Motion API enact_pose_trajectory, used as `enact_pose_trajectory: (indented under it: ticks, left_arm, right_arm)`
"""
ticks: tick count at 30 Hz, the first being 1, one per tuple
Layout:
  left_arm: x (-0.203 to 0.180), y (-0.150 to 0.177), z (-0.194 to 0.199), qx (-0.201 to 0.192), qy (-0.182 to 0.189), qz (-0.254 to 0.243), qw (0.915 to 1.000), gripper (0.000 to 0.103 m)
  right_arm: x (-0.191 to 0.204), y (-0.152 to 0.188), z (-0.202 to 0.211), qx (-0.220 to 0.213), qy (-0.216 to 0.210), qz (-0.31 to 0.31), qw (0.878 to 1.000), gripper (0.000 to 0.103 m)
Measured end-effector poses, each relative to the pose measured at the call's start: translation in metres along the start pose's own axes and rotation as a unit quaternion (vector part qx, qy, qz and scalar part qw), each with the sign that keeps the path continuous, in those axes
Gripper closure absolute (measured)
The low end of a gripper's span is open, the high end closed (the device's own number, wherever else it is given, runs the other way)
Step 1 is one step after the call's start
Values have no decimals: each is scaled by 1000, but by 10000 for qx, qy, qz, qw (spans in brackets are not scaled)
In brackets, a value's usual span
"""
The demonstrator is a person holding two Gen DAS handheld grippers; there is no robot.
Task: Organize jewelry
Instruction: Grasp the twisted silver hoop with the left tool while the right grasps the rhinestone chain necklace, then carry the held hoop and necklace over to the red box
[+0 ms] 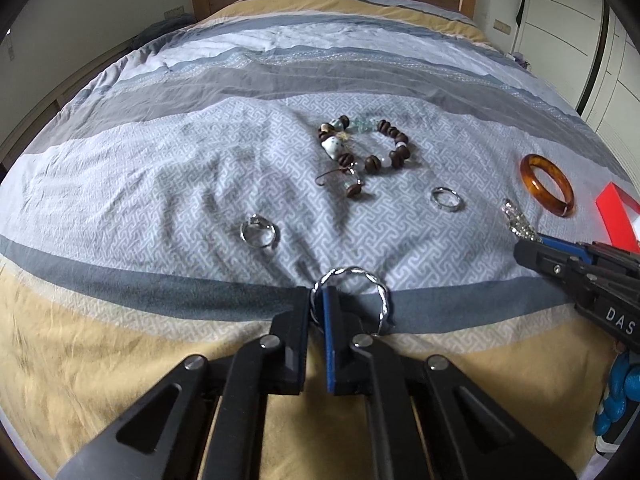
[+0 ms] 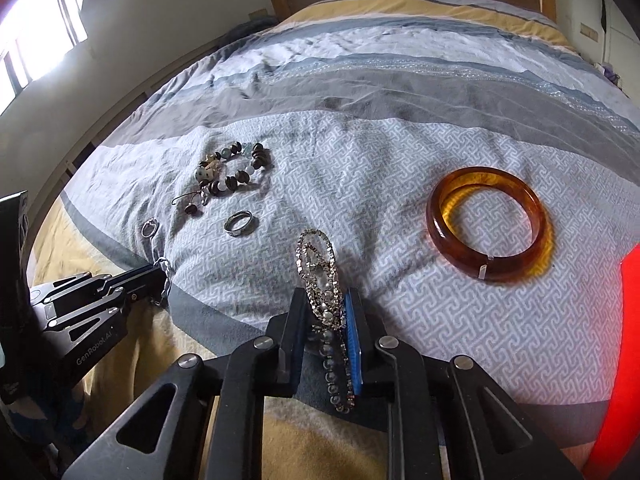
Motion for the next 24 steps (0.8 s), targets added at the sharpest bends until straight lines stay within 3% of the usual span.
enact_pose_trajectory:
  ticks: [4,11,24]
  left_arm:
    - [4,-6,7,-43,235,283,9993,98]
    - [-4,-6,37,-152,291,260,9991,98]
    - [-12,7,141,-673,331,253,9969,98]
  right_arm:
    - [3,2,14,-108,-52,-106,9999,85]
    - [16,6,55,-327,-101,-137,9993,90]
    - [53,23,165,-892,-73,10,9960,90]
Point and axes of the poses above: each gripper's, at about its wrist camera, not at the fingertips, and z roughly against the way its jaws point, x to its left, y to its underside, the point moved 3 cm from there along -z, roughly the way its jaws point, and after that the axes turned 8 degrees about z, right-handed, at the moved point
